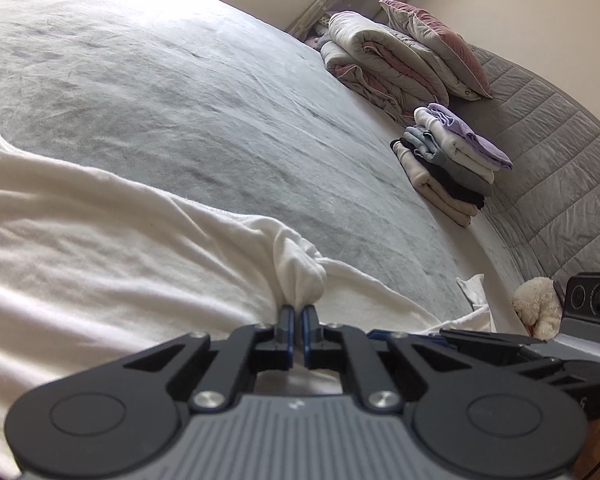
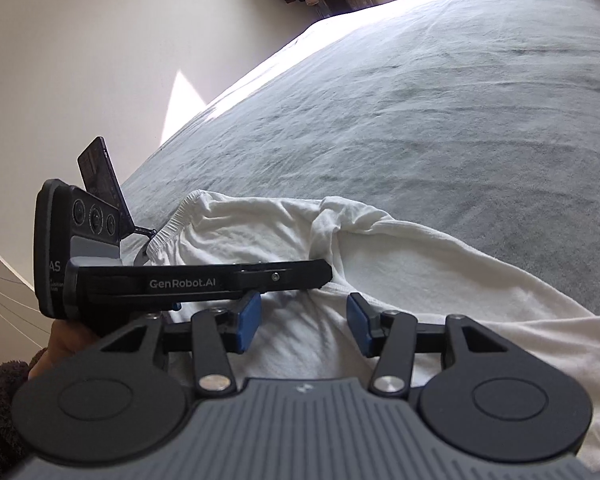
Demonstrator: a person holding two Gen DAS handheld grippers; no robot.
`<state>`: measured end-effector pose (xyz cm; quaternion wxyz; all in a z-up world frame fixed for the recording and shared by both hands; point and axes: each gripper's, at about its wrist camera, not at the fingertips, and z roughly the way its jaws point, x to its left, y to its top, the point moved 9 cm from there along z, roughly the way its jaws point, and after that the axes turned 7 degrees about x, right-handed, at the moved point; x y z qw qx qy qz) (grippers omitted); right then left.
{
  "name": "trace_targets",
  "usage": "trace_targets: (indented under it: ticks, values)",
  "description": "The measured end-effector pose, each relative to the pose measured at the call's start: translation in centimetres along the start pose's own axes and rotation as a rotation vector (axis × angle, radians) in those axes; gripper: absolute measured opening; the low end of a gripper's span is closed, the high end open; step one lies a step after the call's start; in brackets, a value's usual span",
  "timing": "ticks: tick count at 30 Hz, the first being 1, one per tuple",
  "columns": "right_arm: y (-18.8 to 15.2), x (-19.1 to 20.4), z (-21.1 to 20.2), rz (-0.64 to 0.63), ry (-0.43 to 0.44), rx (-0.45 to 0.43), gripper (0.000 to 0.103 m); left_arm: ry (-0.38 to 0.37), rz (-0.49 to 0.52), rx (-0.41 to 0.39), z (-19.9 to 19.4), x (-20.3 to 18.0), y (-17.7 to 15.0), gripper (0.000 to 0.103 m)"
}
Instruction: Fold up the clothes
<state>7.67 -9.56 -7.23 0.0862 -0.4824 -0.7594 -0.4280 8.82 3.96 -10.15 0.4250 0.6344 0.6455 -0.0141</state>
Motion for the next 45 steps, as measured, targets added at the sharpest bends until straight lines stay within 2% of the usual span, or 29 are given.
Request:
trace_targets:
  ticks: [5,15,25,29,33,36,39,40,43,45]
  values:
    - [0.9,-1.1,-0.4,0.101,0.055,-0.024,0.055,-0.056,-0.039,-0.006,-0.4,0.8,-0.4,0.004]
    - [2.0,-5.1,1.0,0.511,0.245,-0.001,0.056,-0.064,-0.028,0.004,-0.1,0.5,-0.4,0.004]
    - [4.2,-2.6,5.7,0.553,0.301,0.074,0.056,-0.070,0.036,0.014,-0.9,-0.5,-0.1,0.004]
    - [5.0,-2.7,5.8,0.586,0.312,0.046,0.056,-0.083,0.044,0.034,-1.3,-0.3,0.2,0.005]
    - [6.0,-4.0,5.1,0.626,0.291,-0.005,0.056,-0.080,0.020,-0.009,-2.6,0.5,1.4,0.008]
    - [6.6,-4.7,4.4,0.646,0.280,-0.043,0.056,-0.041,-0.015,-0.056,-3.5,1.9,2.6,0.014]
    - [6.9,-5.2,4.2,0.660,0.271,-0.066,0.055,0.026,-0.043,-0.097,-4.0,3.5,3.6,0.015]
    - [6.8,-5.0,4.7,0.660,0.259,-0.065,0.053,0.047,-0.052,-0.105,-4.1,4.0,3.8,0.015]
    - [6.5,-4.8,5.6,0.629,0.182,-0.037,0.036,0.096,-0.082,-0.121,-4.0,5.3,4.1,0.015]
    - [6.5,-4.8,5.9,0.582,0.111,-0.025,0.015,0.124,-0.086,-0.130,-4.0,5.7,4.2,0.015]
